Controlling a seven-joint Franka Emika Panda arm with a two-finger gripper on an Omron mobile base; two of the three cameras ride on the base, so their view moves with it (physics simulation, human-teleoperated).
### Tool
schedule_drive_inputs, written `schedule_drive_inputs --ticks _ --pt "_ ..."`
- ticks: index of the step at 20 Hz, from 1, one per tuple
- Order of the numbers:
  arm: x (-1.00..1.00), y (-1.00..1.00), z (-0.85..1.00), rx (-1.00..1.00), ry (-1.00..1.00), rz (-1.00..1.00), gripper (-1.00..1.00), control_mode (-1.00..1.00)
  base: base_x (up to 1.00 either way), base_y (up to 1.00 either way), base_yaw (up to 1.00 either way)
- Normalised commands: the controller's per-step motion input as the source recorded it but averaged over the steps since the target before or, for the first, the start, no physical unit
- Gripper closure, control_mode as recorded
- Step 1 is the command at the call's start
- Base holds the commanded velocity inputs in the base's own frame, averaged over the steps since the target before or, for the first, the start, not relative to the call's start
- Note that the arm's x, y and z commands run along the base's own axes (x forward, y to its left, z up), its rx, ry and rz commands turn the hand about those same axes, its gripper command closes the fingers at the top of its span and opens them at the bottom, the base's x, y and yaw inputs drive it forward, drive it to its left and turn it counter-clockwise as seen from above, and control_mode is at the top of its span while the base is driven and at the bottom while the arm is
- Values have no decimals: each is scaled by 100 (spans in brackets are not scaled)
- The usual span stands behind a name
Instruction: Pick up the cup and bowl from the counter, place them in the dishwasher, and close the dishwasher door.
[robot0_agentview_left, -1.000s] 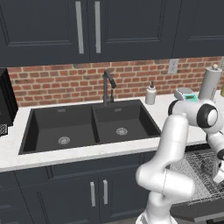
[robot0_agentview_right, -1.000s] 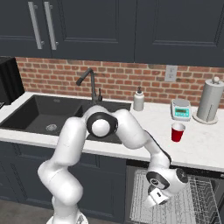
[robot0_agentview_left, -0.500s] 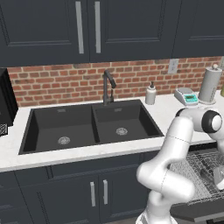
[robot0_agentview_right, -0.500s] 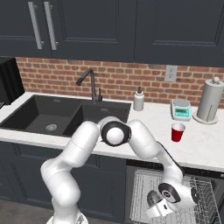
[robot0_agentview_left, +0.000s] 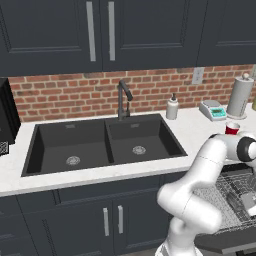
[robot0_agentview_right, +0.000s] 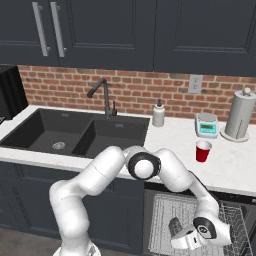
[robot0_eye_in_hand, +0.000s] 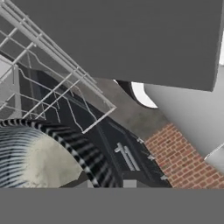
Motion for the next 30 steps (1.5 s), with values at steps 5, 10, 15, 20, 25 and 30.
schedule_drive_inputs --ticks 5,10,15,20,25,30 --pt "14 0 -29 17 -1 -7 100 -100 0 0 0" --pt "9 3 -31 10 -5 -12 100 -100 0 0 0" --pt "25 2 -18 1 -7 -20 100 -100 0 0 0" --pt "49 0 -1 0 -7 -23 100 -100 0 0 0" --pt "56 0 0 -2 -4 -23 100 -100 0 0 0" --pt "44 -1 -5 -7 0 -20 100 -100 0 0 0"
